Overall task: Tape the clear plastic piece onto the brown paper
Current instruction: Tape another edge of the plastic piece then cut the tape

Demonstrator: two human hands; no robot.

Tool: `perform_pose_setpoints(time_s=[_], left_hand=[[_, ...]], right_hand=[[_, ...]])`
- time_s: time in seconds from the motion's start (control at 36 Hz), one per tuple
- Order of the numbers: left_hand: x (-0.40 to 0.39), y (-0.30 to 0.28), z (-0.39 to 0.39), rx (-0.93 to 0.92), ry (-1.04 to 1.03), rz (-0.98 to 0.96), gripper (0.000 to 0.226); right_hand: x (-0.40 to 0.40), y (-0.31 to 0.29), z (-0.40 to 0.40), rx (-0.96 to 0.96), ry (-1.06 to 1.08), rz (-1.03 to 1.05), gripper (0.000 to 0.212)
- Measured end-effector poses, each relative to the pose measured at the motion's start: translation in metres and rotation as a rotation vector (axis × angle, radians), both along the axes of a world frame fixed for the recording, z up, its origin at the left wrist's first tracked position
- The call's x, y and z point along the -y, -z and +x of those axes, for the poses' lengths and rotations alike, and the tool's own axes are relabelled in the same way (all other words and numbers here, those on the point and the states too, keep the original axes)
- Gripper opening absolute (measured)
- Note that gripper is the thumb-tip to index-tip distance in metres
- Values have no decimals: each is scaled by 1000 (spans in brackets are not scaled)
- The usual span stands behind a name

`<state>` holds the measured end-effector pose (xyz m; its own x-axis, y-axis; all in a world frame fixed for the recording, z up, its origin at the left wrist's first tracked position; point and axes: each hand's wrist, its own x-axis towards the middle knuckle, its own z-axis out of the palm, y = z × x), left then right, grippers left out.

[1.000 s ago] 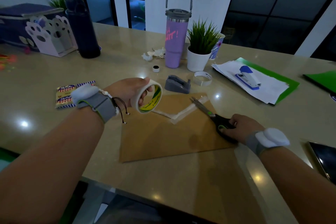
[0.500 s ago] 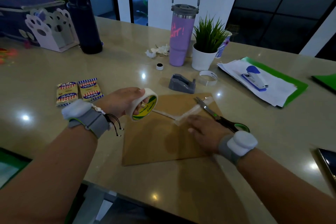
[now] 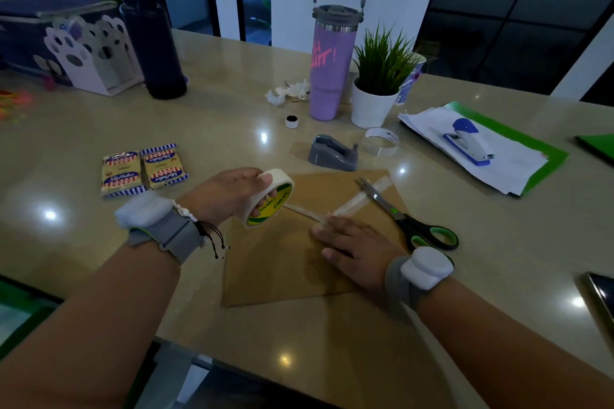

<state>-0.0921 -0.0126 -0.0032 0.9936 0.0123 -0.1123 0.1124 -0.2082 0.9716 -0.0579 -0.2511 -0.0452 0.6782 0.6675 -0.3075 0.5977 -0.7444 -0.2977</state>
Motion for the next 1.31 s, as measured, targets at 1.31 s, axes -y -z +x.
perform_pose_setpoints(time_s=[1.31], left_hand=[[21, -33, 2, 209, -58, 340, 12]], right_hand=[[-21, -58, -30, -127, 134, 570, 24]])
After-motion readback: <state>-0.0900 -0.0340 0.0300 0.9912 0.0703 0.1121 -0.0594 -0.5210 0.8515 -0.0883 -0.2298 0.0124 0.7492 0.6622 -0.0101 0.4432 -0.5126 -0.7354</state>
